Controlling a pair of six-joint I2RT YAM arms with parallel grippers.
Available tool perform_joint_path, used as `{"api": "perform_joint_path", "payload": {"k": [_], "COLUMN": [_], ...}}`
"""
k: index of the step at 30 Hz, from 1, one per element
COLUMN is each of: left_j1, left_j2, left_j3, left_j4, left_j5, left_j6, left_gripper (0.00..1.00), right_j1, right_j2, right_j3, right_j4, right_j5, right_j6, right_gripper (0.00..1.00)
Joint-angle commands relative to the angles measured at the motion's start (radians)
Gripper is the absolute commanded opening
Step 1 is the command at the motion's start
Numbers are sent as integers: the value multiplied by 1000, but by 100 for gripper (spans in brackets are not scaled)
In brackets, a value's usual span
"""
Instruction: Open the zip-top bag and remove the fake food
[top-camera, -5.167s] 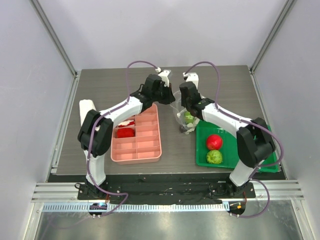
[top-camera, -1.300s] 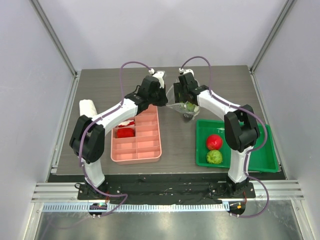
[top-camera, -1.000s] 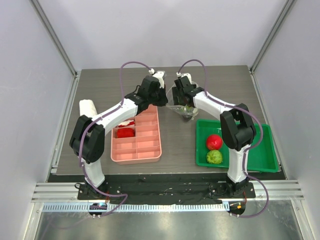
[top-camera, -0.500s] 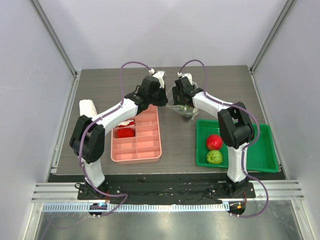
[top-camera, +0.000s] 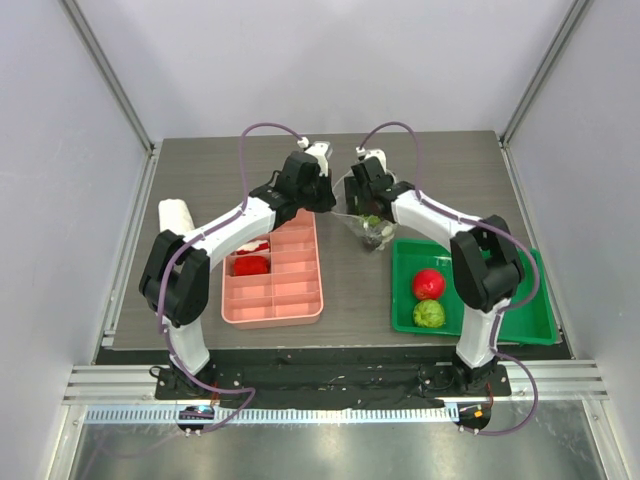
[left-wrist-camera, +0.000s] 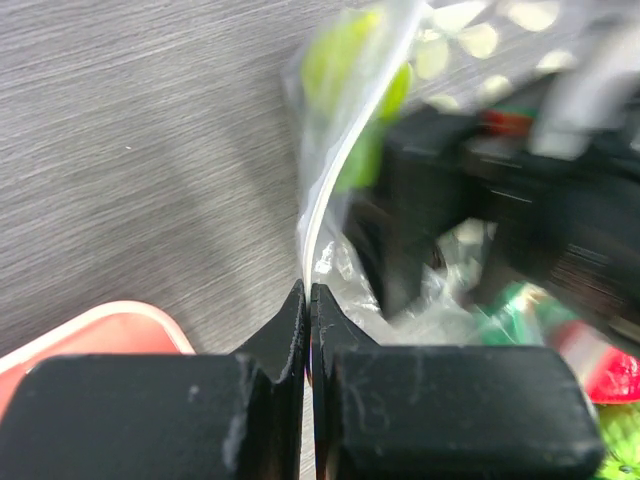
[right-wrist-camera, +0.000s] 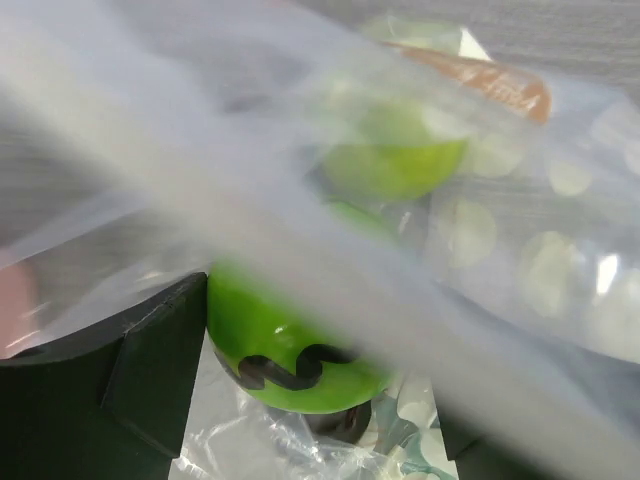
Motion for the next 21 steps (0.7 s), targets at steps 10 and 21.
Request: {"api": "perform_joint_path", "payload": {"k": [10,21], "left_j1": [0,-1], "left_j2": [-6,-115], "left_j3": [-1,-131], "left_j4": [59,235], "left_j5": [43,116], "left_j6": [-18,-61], "left_gripper": [0,0], "right_j1": [15,-89], "right_j2": [-370,-391], "right_j3": [-40,-124], "right_j4": [187,321], "right_j5": [-35,-266], "right_j6": [43,435], "right_gripper": [2,2]}}
